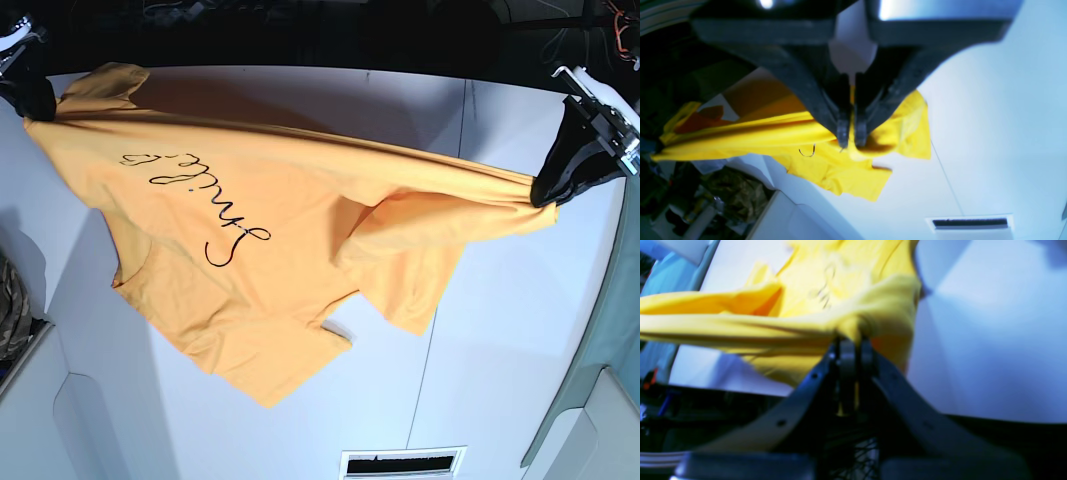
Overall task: Layout the t-shirt on the table in an organized manner, then fold the t-shirt properly
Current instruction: 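Lift the shirt with both grippers, stretch it, and drop it flat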
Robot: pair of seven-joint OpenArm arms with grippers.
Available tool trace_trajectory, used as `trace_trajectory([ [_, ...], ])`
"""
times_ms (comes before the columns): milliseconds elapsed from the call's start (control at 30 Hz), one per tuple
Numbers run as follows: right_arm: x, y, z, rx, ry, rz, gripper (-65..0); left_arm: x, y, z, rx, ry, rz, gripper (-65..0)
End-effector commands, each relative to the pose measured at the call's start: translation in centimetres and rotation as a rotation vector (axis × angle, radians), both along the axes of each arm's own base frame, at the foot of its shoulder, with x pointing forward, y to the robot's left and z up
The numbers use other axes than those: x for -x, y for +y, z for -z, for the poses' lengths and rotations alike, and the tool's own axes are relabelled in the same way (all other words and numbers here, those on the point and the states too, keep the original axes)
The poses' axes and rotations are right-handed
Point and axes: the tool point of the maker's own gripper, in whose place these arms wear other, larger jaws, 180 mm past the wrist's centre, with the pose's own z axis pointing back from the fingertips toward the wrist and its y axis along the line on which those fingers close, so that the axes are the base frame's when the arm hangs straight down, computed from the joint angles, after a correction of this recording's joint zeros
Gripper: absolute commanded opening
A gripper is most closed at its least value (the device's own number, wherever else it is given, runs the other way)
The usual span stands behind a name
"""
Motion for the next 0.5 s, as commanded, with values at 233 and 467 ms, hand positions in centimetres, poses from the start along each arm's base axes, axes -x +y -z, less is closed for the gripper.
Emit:
trace_trajectory([
  [233,-0.6,-4.8,-4.8,0.159,-0.113,0.123,-65.0,-0.1,2.8,-4.9,0.015,-0.132,-0.092,-65.0],
  [467,-6.6,-4.9,-6.8,0.25,-0.245,0.069,-65.0,-2.1,3.3,-7.3,-0.078,-0.233,-0.087,-65.0],
])
